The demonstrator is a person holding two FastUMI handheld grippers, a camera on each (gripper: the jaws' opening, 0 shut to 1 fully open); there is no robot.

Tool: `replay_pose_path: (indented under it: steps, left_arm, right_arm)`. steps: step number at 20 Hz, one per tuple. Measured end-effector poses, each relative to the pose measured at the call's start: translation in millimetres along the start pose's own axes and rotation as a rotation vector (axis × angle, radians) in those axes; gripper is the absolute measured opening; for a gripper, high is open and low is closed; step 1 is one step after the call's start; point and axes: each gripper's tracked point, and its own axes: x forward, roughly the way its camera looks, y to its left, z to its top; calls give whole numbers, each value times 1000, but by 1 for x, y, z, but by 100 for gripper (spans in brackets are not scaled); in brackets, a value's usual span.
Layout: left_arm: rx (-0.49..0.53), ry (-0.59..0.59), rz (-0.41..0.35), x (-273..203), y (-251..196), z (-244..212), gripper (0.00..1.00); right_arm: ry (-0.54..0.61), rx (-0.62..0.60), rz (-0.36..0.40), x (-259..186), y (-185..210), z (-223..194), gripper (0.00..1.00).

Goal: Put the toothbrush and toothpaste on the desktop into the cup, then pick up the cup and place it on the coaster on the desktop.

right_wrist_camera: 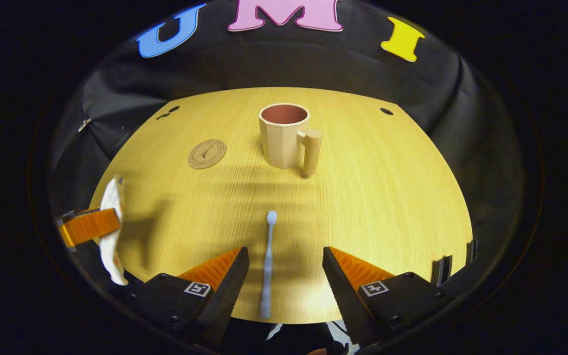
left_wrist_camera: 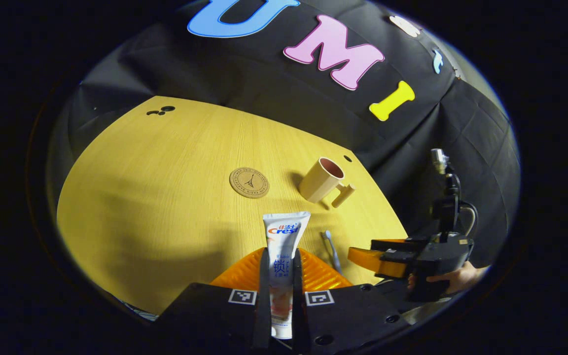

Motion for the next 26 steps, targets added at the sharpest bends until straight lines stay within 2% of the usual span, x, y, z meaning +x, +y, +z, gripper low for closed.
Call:
replay_pose_path:
  steps: [7, 12, 15, 17, 19, 20, 22, 25, 26]
  left_arm:
    - [-35, -4, 11, -15, 11, -6, 21]
    - [-42, 0, 35, -18, 20, -8, 21]
    - [-56, -1, 49, -18, 23, -10, 21]
    - [-68, 0, 56, -18, 24, -13, 21]
    - [-72, -4, 67, -17, 26, -13, 21]
    - [-76, -7, 71, -16, 26, -13, 21]
    - [-84, -17, 76, -17, 25, -13, 21]
    - [-90, -39, 81, -19, 22, -11, 22]
    - [-92, -50, 84, -20, 21, -9, 22]
  right_arm:
    - [100, -22, 0, 37, 20, -11, 83]
    - [155, -30, -24, 47, 19, -21, 69]
    - [156, 11, -35, 47, 17, -20, 61]
    - [174, 28, -20, 47, 21, -23, 53]
    - [192, 50, -1, 47, 24, -24, 39]
    - [205, 57, -5, 47, 22, -24, 27]
    - [216, 63, 0, 46, 23, -24, 12]
    - [234, 12, 32, 44, 24, -25, 10]
    - [221, 7, 35, 46, 23, -25, 7]
